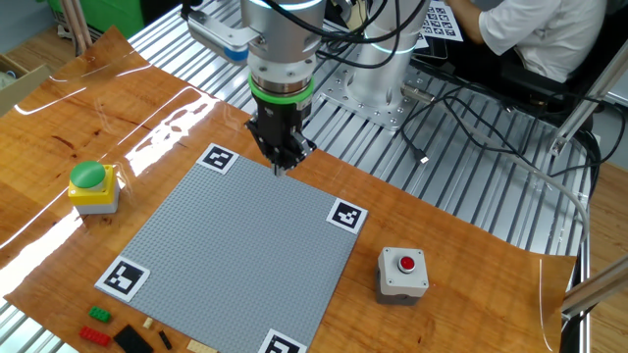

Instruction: Build with small Lego blocks

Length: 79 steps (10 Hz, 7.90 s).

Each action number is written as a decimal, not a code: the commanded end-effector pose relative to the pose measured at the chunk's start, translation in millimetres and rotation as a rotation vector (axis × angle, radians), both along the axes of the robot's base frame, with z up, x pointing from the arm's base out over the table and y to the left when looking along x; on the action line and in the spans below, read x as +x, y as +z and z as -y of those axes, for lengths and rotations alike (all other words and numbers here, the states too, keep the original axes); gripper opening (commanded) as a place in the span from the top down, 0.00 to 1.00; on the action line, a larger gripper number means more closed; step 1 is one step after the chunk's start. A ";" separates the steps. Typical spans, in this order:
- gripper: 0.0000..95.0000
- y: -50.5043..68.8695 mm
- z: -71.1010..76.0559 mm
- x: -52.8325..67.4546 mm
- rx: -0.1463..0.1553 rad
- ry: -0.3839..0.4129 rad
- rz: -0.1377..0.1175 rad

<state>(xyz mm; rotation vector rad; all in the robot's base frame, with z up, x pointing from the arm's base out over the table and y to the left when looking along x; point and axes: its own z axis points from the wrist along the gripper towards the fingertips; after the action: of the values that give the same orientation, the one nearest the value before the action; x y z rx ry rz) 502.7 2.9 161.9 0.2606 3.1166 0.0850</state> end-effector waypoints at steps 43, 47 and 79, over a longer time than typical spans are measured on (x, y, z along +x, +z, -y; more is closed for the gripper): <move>1.00 -63.6 49.6 150.9 0.041 -0.384 -0.090; 1.00 -63.6 49.6 150.9 0.042 -0.462 -0.119; 0.80 -134.3 140.7 285.4 0.046 -1.013 -0.004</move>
<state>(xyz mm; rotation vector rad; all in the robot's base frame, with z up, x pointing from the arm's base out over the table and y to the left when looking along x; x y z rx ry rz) 787.3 -137.3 26.9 1.7245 2.5765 0.1329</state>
